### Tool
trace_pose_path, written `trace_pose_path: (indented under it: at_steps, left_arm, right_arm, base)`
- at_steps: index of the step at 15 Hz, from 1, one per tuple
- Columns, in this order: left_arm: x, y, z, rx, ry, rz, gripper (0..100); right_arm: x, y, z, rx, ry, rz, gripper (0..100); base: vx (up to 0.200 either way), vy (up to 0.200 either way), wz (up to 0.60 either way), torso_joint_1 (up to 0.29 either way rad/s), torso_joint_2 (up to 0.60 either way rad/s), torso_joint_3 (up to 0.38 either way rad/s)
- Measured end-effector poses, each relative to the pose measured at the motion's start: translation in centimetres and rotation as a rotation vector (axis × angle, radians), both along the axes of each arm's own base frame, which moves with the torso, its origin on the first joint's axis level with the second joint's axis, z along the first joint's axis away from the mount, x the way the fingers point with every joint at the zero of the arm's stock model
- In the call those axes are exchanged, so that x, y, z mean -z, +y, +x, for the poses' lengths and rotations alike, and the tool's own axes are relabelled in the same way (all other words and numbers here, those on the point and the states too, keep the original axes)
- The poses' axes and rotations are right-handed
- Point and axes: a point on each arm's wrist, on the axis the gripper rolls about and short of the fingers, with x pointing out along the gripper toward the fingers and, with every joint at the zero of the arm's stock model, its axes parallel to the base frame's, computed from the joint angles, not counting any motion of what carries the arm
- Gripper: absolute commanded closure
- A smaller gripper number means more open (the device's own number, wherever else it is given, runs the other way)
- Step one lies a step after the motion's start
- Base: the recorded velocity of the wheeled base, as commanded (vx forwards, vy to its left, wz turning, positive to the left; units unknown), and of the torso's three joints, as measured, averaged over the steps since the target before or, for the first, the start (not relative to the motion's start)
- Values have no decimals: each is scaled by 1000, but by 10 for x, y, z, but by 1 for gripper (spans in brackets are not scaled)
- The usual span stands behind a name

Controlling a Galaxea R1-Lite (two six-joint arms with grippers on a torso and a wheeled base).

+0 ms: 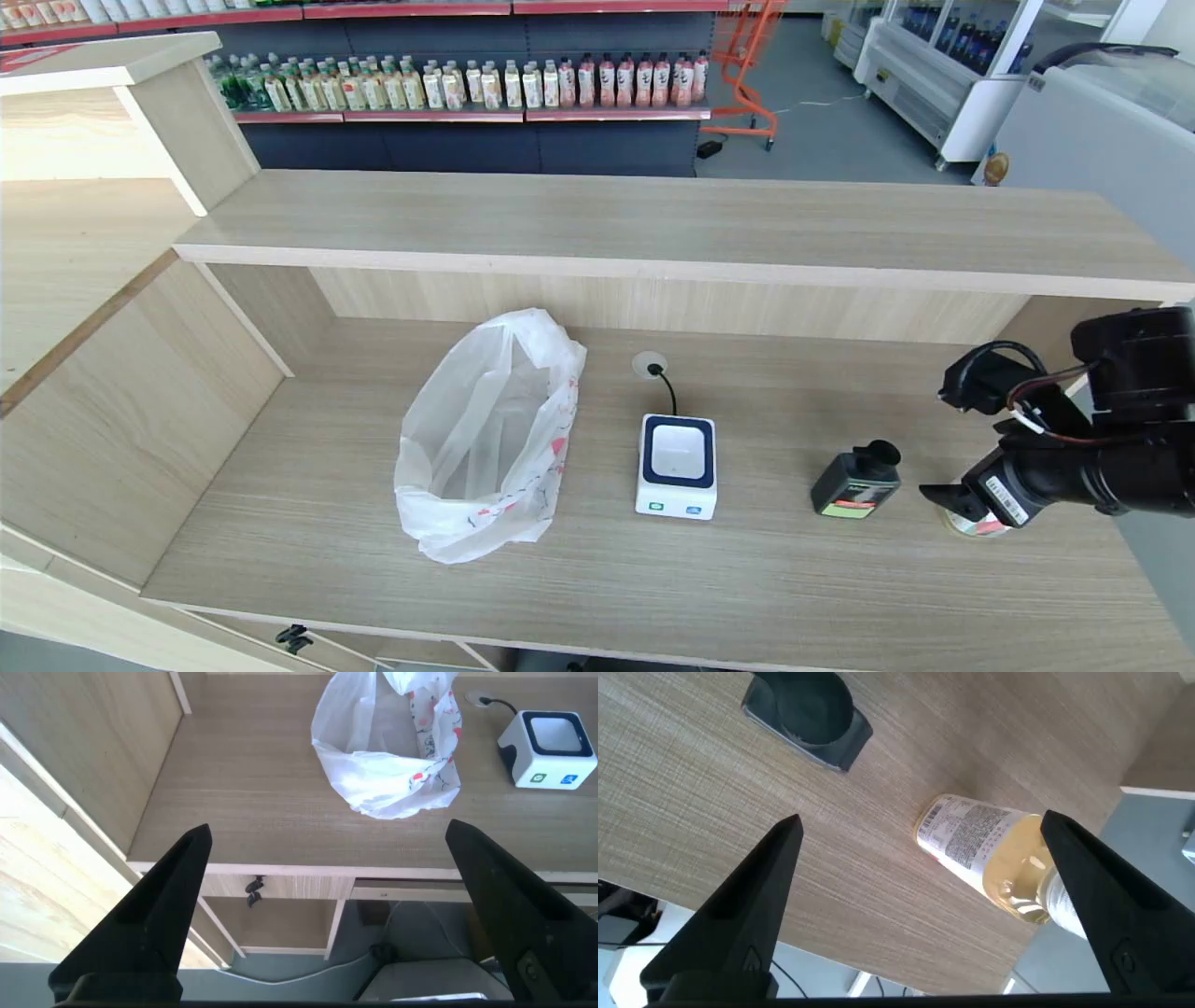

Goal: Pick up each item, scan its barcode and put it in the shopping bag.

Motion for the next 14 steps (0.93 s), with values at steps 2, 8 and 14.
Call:
trace_pose_path:
  at_steps: [2, 8, 14]
  left_arm:
    - [0, 0, 0, 0, 0, 0, 0]
    - [0, 0, 0, 1, 0, 0, 0]
    - [0, 0, 0, 0, 0, 0, 0]
  right_arm:
    - [11, 7, 6, -30, 39, -10, 0]
    - [41, 14, 22, -66, 40, -23, 0]
    - [62, 22, 40, -137, 8, 29, 0]
  base:
    - [0, 0, 0, 0, 0, 0]
    - [0, 0, 0, 0, 0, 0]
    - [0, 0, 0, 0, 0, 0]
